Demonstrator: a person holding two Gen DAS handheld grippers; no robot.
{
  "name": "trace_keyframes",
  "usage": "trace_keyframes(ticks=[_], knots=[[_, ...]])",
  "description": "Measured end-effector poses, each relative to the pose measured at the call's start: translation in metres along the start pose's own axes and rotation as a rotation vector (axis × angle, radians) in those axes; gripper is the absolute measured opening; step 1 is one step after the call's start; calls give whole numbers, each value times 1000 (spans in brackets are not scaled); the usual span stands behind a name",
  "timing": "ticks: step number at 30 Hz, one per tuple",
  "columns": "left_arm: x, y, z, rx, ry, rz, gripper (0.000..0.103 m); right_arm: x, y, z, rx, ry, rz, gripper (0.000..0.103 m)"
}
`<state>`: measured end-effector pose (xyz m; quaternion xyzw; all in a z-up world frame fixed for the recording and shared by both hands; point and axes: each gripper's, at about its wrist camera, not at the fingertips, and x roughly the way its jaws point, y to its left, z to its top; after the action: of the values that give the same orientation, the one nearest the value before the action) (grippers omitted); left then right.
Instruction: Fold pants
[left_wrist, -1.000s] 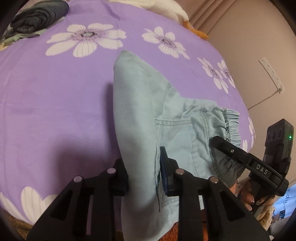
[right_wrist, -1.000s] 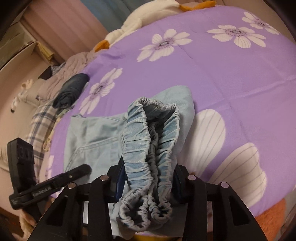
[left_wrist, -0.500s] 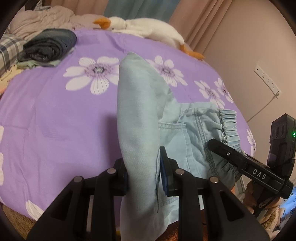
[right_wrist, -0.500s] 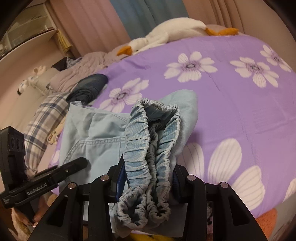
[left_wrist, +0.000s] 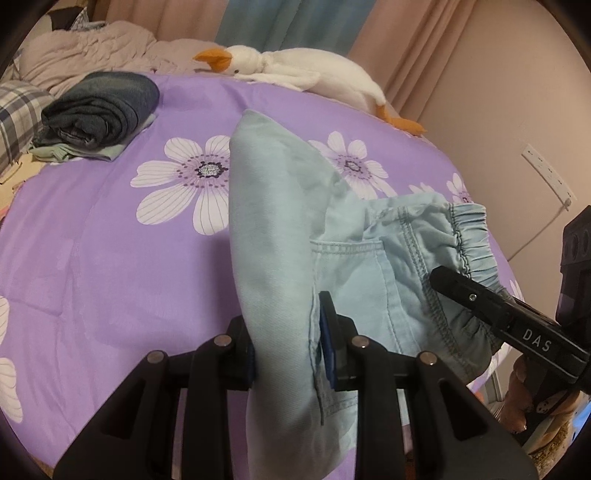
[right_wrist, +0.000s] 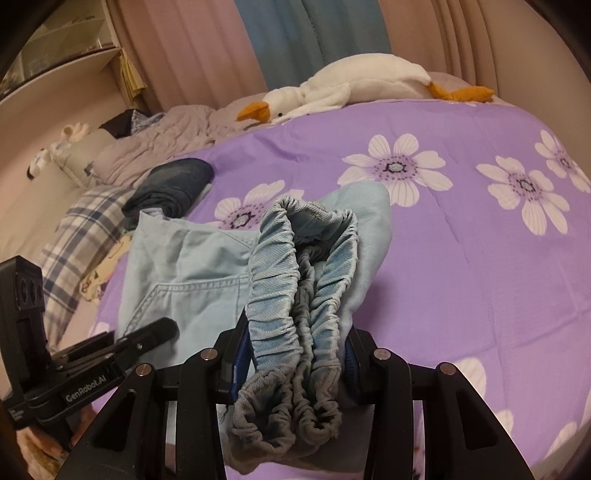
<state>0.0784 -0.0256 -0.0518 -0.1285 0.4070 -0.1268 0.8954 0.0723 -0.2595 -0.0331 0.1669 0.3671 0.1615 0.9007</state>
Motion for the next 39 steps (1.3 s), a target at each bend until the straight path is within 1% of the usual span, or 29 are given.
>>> trace_keyframes(ticks=[6,11,12,14,15,16,18,19,20,21,22,23,24,25,26,28,29,31,33,34,36,39], knots=[[27,10,7,-12,38,26,26,29,-3,5,12,44,-20,44],[56,22,2,-36,108,37,29,53,-7,0,25,94,-35,44],[66,26,-3,-46,137,44,30,58,-9,-1,31,107,-40,44],[75,33,-8,-66,161,74,36,69,-13,-8,45,139,-62,44],[76,36,-10,-78,154,75,39,73,-17,-12,54,145,-82,44],[73,37,-11,-88,145,62,39,75,-19,-13,60,146,-93,44],[69,38,-9,-96,161,71,42,75,-26,-17,92,152,-94,49],[66,37,-8,-91,163,84,44,74,-30,-17,122,158,-102,55],[61,35,-7,-80,158,104,46,73,-32,-16,139,167,-116,58],[53,31,-5,-63,141,123,53,71,-33,-15,146,171,-128,62],[41,26,-3,-47,107,133,63,66,-33,-12,142,162,-137,62],[32,23,-1,-41,76,133,68,57,-31,-9,130,140,-141,64],[19,18,2,-35,39,125,78,50,-29,-6,119,121,-142,67],[4,13,5,-28,1,110,86,40,-26,-3,109,100,-141,74],[-12,7,8,-22,-38,94,89,29,-23,1,100,71,-137,78],[-32,-2,10,-8,-84,78,100,3,-13,9,80,5,-121,81],[-40,-6,11,-5,-102,77,102,-8,-8,11,69,-20,-114,85],[-56,-12,9,3,-144,83,102,-26,2,15,48,-72,-108,89],[-63,-13,4,5,-156,116,102,-46,12,13,17,-130,-115,90],[-65,-11,-1,-6,-155,145,102,-52,16,11,5,-148,-124,90],[-65,-9,-8,-20,-142,176,102,-61,22,3,-9,-173,-147,90],[-64,-4,-18,-40,-106,176,102,-57,23,-4,-18,-161,-158,90]])
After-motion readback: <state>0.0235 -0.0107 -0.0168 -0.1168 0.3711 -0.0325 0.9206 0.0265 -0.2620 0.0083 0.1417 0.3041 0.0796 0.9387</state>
